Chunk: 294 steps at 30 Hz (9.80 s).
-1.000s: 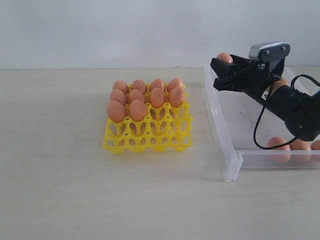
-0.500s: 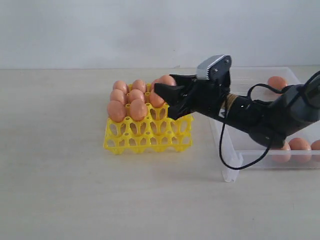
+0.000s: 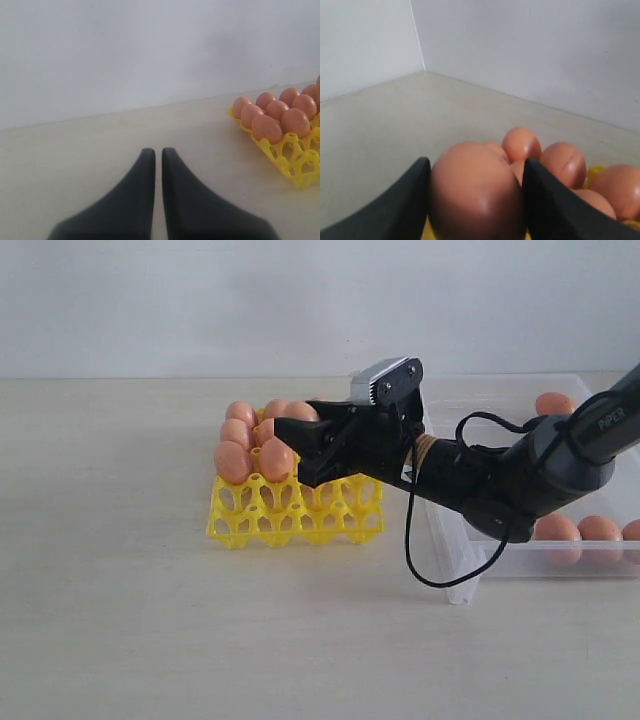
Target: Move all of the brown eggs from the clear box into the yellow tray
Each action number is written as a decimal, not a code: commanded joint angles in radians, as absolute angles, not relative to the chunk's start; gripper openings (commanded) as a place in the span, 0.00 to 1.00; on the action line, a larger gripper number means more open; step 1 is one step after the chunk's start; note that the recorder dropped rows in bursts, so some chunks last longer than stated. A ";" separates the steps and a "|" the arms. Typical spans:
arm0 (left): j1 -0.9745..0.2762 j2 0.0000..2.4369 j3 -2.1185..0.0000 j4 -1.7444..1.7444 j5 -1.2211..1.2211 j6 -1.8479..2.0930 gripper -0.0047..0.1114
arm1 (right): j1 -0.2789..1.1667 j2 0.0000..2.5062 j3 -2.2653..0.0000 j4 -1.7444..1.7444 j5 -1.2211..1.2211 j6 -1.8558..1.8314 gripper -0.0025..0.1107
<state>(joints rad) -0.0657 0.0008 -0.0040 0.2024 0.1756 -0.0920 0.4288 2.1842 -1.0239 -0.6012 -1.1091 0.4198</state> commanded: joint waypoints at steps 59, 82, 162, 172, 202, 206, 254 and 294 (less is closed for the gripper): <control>-0.071 0.000 0.000 0.200 0.173 -0.097 0.07 | 0.428 1.945 -1.126 -0.463 -0.433 0.336 0.56; -0.071 0.000 0.000 0.200 0.173 -0.097 0.07 | 0.063 2.161 -1.780 -0.094 1.084 0.050 0.56; -0.071 0.000 0.000 0.200 0.173 -0.097 0.07 | 0.004 2.420 -2.004 -0.147 0.859 0.044 0.02; -0.071 0.000 0.000 0.200 0.173 -0.097 0.07 | 0.025 2.417 -1.820 0.489 0.419 -0.493 0.02; -0.071 0.000 0.000 0.200 0.173 -0.097 0.07 | 0.379 2.395 -1.489 0.800 -0.863 -0.700 0.02; -0.071 0.000 0.000 0.200 0.173 -0.097 0.07 | 0.389 2.383 -1.398 0.552 -1.001 -0.395 0.02; -0.071 0.000 0.000 0.200 0.173 -0.097 0.07 | 0.030 2.281 -1.148 -1.202 -1.221 0.762 0.02; -0.071 0.000 0.000 0.200 0.173 -0.097 0.07 | 0.239 2.266 -1.128 -0.995 -0.892 0.649 0.02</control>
